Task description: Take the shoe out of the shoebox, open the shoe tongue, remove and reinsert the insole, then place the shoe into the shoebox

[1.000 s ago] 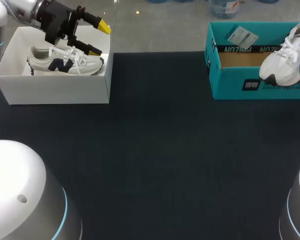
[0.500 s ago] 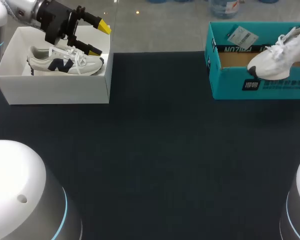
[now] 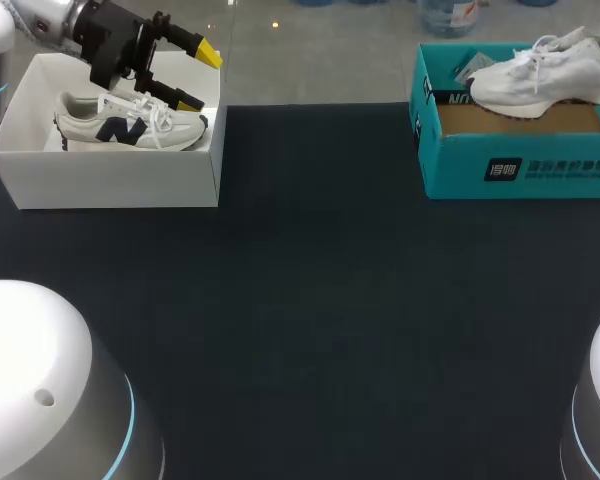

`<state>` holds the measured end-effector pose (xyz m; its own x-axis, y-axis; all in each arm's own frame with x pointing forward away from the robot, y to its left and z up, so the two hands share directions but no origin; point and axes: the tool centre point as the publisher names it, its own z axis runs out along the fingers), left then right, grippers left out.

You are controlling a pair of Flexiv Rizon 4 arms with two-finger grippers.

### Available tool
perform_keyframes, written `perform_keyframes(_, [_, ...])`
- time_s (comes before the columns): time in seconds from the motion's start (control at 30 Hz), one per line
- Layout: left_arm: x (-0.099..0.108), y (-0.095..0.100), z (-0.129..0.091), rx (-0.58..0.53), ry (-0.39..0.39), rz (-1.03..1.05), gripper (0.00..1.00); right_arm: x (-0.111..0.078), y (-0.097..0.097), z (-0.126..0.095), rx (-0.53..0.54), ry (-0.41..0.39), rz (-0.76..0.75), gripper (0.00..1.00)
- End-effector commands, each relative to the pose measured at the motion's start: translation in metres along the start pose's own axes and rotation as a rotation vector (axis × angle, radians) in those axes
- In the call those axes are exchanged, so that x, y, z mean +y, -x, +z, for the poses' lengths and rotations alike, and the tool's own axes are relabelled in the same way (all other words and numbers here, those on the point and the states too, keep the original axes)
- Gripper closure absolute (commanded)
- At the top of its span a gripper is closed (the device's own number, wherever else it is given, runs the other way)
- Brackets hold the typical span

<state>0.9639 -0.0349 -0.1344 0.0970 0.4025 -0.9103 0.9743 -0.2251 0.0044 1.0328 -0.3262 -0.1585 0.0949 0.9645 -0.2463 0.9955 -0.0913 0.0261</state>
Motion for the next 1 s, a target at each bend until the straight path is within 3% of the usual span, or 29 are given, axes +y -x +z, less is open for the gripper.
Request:
perform_keyframes(0.03, [0.0,0.0,0.0,0.004,0.0,0.001,0.0,0.0,-0.001,-0.002,-0.015,0.004,0.434,1.0])
perform_keyframes(0.17, [0.0,0.0,0.0,0.004,0.0,0.001,0.0,0.0,-0.001,-0.002,-0.015,0.004,0.434,1.0])
perform_keyframes(0.23, [0.0,0.0,0.0,0.004,0.0,0.001,0.0,0.002,0.002,0.006,-0.002,0.061,0.442,1.0])
perform_keyframes(0.27, [0.0,0.0,0.0,0.004,0.0,0.001,0.0,0.003,0.003,0.009,0.01,0.033,0.449,1.0])
perform_keyframes(0.53, [0.0,0.0,0.0,0.004,0.0,0.001,0.0,0.013,0.008,0.032,0.031,0.096,0.332,1.0])
perform_keyframes(1.0, [0.0,0.0,0.0,0.004,0.0,0.001,0.0,0.017,0.002,0.076,0.056,0.049,0.17,1.0])
